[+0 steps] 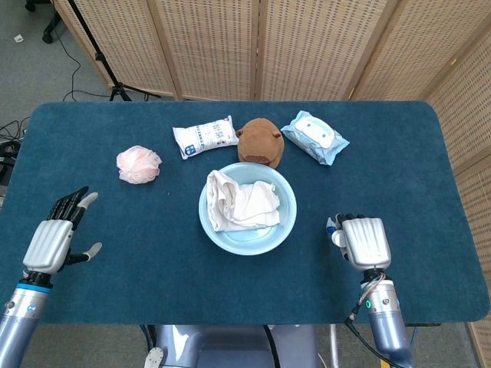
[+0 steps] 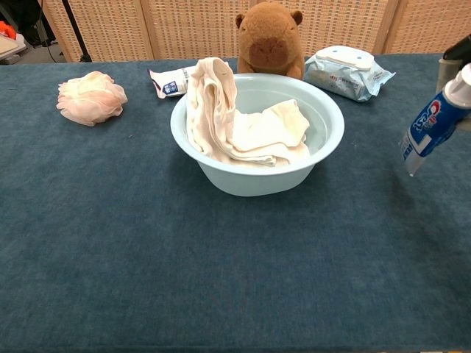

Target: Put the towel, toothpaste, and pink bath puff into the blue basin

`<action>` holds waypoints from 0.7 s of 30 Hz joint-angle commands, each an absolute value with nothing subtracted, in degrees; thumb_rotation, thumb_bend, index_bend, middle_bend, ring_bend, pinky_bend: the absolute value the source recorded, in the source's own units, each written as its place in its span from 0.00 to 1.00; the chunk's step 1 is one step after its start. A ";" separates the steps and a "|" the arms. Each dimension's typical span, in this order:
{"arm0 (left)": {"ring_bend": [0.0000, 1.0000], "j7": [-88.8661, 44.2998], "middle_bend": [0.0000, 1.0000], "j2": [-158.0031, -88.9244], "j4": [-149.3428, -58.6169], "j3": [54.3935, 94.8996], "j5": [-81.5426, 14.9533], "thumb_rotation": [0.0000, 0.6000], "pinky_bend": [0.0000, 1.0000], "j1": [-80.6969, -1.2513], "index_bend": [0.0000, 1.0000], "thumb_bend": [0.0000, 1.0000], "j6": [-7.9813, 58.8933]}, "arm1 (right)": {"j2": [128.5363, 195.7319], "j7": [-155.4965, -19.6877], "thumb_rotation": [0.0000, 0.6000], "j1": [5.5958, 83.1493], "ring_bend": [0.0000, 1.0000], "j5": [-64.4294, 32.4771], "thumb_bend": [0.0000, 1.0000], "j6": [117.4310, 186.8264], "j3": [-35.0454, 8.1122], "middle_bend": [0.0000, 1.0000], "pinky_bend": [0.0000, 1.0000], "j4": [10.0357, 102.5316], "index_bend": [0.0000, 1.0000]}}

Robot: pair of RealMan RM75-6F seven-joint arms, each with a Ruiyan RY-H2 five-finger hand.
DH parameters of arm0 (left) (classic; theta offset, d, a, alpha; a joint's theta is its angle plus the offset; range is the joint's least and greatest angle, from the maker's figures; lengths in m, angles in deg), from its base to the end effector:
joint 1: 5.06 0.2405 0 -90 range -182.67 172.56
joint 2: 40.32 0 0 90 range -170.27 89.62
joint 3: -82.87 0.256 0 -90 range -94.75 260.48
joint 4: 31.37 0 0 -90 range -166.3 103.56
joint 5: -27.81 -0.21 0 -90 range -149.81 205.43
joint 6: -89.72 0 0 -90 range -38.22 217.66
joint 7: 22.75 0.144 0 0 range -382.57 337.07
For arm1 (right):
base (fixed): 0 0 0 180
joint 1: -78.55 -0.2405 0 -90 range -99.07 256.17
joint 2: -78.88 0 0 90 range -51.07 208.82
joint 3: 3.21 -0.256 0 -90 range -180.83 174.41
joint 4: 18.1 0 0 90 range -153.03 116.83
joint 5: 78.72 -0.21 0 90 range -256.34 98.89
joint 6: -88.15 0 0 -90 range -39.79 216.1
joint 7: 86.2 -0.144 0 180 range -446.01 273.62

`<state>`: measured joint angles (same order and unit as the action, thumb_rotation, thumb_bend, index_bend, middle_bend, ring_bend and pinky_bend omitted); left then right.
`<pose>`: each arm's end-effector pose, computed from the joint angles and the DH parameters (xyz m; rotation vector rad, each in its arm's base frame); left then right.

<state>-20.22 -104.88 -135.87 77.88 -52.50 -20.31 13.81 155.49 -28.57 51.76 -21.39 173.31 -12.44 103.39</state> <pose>-0.2432 0.2304 0.1260 -1.4757 -1.0715 -1.0548 -0.1514 -0.2513 0.0863 1.5497 -0.7678 0.6784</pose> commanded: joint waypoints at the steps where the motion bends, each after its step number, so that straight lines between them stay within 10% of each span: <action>1: 0.00 -20.31 0.00 -104.87 -135.85 77.86 -52.36 1.00 0.07 -20.32 0.02 0.25 13.91 | 155.26 -28.11 1.00 51.24 0.59 -21.68 0.35 173.32 -12.87 0.55 0.65 103.71 0.74; 21: 0.00 -24.10 0.00 -103.71 -135.54 77.82 -52.55 1.00 0.07 -20.57 0.02 0.25 15.07 | 155.65 -16.83 1.00 42.65 0.59 -26.18 0.35 175.78 -18.29 0.55 0.65 109.67 0.74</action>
<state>-24.09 -103.74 -135.56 77.80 -52.52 -20.57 15.06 155.40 -17.27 43.08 -25.85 175.45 -18.04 109.31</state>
